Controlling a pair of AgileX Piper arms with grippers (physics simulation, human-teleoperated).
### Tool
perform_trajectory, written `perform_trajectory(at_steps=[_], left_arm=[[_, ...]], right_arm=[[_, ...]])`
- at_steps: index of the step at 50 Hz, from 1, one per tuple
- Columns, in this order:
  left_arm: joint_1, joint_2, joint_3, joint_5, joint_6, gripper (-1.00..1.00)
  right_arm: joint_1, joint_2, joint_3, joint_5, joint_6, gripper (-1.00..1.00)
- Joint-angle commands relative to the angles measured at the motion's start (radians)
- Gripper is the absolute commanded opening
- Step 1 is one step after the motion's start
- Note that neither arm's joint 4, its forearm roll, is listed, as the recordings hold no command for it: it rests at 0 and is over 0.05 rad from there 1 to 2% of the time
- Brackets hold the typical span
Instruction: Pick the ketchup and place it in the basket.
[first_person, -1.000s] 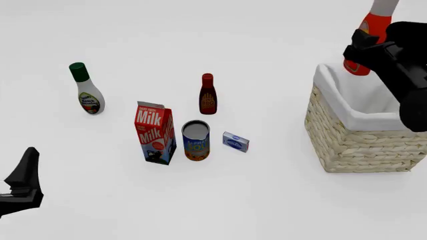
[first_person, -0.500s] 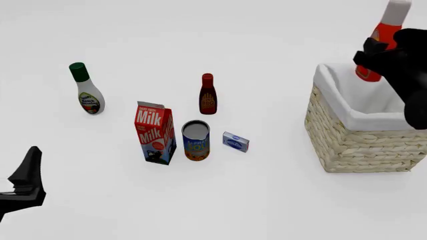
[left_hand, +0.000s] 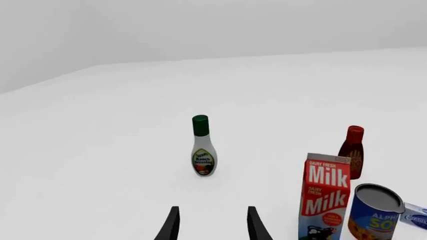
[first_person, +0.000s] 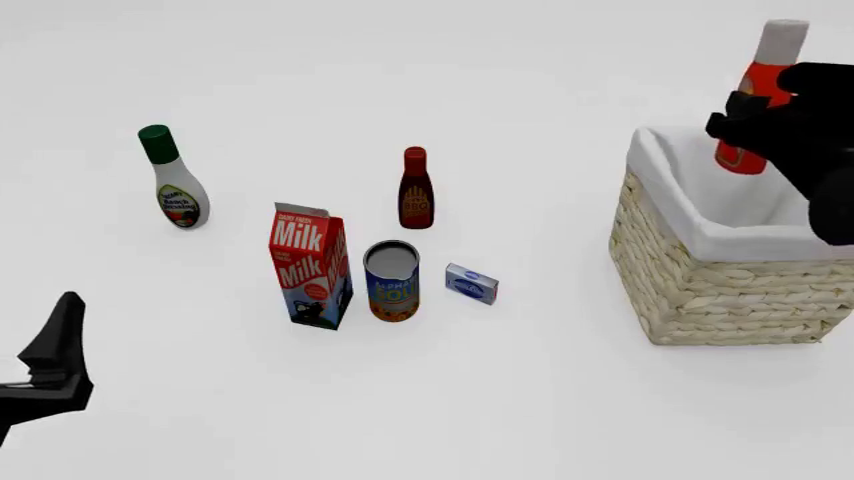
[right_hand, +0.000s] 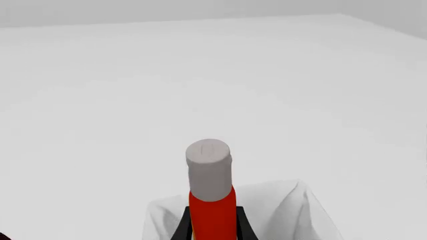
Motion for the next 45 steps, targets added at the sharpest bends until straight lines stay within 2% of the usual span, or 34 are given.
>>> perform_trajectory(at_steps=[1,23,34,45], left_arm=[[0.001,0.002,0.0,-0.001,-0.003,1.0],[0.003,0.008,-0.001,-0.007,-0.008,1.0],[0.006,0.004,-0.001,-0.003,-0.01,1.0],[0.008,0.003,0.0,-0.003,-0.01,1.0]], right_arm=[[0.006,0.013,-0.045,0.072,-0.039,-1.0],[-0.006,0.017,-0.082,0.16,-0.131,-1.0],[-0.01,-0.002,-0.086,0.196,-0.144,-1.0],[-0.019,0.011,-0.07,0.191,-0.14,-1.0]])
